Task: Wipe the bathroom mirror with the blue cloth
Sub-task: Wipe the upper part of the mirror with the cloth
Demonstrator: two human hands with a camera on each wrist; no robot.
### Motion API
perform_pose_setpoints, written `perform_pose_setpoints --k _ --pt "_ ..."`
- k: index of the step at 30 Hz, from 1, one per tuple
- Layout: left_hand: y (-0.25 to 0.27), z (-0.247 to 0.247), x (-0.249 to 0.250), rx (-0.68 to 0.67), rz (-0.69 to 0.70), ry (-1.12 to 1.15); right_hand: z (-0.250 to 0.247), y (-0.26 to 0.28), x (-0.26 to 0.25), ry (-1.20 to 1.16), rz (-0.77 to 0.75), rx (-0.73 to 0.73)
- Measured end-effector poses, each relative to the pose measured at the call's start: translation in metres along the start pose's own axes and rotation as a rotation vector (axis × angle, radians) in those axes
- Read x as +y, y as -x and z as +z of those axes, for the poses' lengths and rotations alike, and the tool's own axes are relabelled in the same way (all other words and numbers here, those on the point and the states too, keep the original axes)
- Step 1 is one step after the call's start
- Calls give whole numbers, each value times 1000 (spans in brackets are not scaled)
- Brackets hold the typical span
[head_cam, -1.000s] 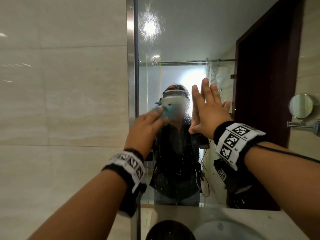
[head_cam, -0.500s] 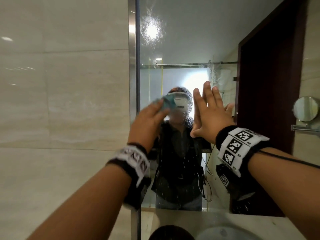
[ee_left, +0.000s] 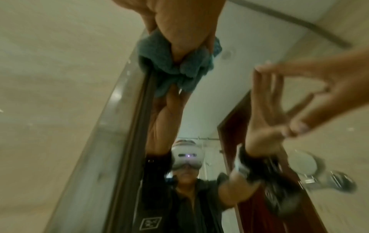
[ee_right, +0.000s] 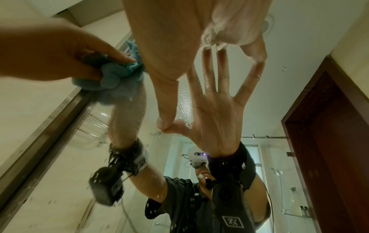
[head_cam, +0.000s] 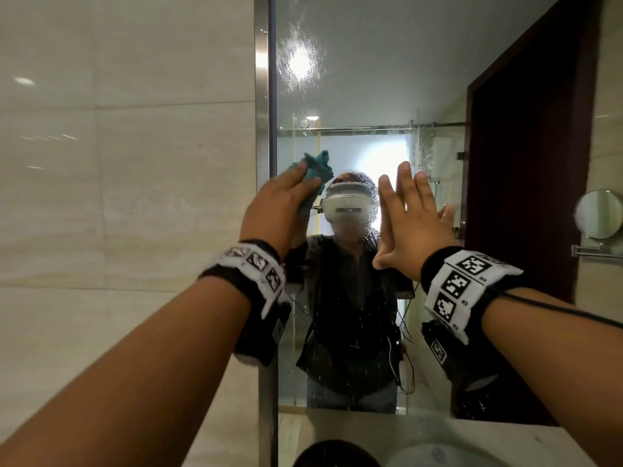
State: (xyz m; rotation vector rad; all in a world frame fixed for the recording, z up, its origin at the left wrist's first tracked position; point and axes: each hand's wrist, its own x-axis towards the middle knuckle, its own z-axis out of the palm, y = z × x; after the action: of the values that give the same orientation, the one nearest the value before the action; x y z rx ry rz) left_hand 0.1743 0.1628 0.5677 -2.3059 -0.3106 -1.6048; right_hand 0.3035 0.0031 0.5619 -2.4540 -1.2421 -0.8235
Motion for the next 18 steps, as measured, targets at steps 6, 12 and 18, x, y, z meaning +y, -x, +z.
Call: perform_pose_setpoints --k 6,12,18 --pt "74 19 7 -182 280 -47 -1 -1 -1 14 5 -7" --pt "8 -23 -13 -36 231 -137 -2 1 -3 -8 9 -3" --pt "32 -7 -29 3 189 -63 0 0 -3 -10 7 15"
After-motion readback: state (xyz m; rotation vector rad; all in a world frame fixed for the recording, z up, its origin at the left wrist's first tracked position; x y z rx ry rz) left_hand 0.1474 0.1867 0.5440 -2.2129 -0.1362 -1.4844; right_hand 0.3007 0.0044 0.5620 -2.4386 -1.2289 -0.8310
